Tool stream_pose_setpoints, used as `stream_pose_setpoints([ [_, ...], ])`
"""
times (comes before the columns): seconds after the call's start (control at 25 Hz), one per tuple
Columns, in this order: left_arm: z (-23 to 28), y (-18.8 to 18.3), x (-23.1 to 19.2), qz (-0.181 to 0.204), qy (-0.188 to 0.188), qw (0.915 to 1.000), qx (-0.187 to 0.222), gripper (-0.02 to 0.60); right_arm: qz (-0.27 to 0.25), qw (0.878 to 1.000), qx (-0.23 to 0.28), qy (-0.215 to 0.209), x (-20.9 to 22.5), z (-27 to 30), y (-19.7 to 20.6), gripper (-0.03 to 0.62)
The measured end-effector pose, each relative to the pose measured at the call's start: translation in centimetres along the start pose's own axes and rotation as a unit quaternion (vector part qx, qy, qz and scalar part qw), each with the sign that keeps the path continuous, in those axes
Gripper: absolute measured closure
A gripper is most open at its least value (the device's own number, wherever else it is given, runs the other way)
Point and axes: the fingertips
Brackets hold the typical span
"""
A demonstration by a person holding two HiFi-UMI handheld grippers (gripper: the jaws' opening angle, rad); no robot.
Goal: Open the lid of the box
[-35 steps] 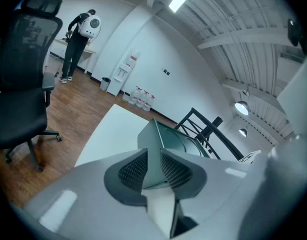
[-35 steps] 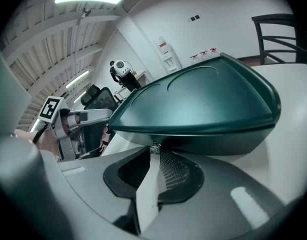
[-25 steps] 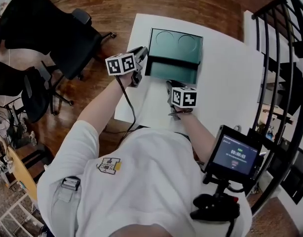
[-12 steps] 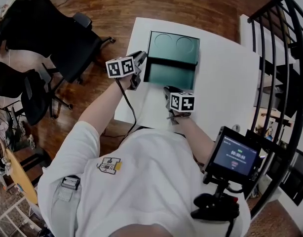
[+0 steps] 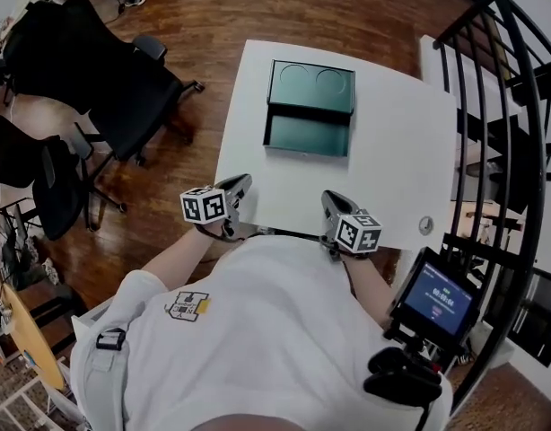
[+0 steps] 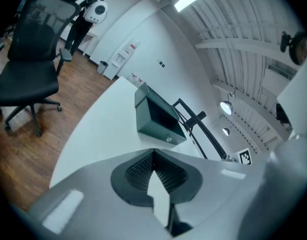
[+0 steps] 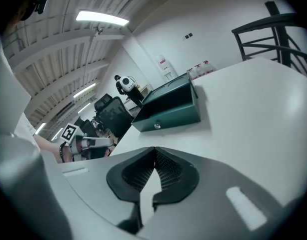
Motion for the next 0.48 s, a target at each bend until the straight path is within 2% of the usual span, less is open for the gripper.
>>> stream_pose_setpoints([
  [0.12, -0.9, 4.5, -0.1, 0.005, -0.001, 0.9994, -0.033, 0.581, 0.019, 1.0, -0.008, 0.022, 0.3, -1.6, 3.2, 0.594],
  [0.2, -0.9, 5.8, -0.3, 0.013, -0.003, 0.9987, -0.049, 0.581, 0.035, 0.999, -0.007, 0.029, 0.4, -1.8, 4.2, 0.594],
  [0.48, 0.3, 4.9, 0.2, 0.045, 0.001, 0.997, -0.063, 0.581, 0.02, 0.999, 0.005, 0.032, 0.8, -1.3, 2.5, 0.594],
])
Point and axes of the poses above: the fingertips, and each gripper's own axes: z forward along the fingers, x to its right, y out of its underside, and after that the axes turned 7 degrees about -z, right-handed
